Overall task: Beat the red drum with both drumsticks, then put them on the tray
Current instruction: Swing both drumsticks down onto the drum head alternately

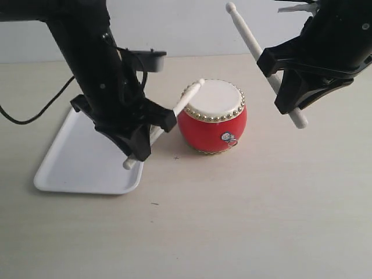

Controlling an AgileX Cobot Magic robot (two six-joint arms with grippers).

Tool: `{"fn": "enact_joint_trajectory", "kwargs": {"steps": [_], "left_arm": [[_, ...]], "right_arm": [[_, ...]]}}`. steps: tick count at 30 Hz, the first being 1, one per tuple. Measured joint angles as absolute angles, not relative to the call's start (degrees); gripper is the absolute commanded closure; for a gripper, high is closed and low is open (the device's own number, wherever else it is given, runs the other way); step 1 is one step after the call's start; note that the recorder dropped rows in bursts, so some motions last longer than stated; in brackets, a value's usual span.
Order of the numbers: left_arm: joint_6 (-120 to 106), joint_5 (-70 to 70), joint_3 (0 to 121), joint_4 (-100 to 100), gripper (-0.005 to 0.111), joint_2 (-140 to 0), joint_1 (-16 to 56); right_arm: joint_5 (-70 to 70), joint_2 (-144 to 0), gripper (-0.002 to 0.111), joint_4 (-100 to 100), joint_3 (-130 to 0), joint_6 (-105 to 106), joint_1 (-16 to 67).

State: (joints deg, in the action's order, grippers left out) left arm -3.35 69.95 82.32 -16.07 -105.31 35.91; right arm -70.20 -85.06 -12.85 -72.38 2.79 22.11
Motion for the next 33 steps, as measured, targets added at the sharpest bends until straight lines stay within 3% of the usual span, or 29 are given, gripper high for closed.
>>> {"fn": "enact_joint_trajectory", "kwargs": {"steps": [8,18,33], "left_arm": [[-3.87,70.05,84.74,-13.68,0.107,-96.42,32.95],[-3.27,70.05,83.98,-12.46,0.107,-90.37,30.09],[-5.12,69.82,82.58,-14.28,0.107,-112.21,37.92]], "right_arm": [[-70.09,-86.25,0.108,-12.26,-71.63,2.79,22.23],[-70.1,-97.78,0.108,-14.08,-61.24,3.35,23.93],[-69.96,-83.88,0.108,-13.69,-72.63,3.23,23.93]]}}
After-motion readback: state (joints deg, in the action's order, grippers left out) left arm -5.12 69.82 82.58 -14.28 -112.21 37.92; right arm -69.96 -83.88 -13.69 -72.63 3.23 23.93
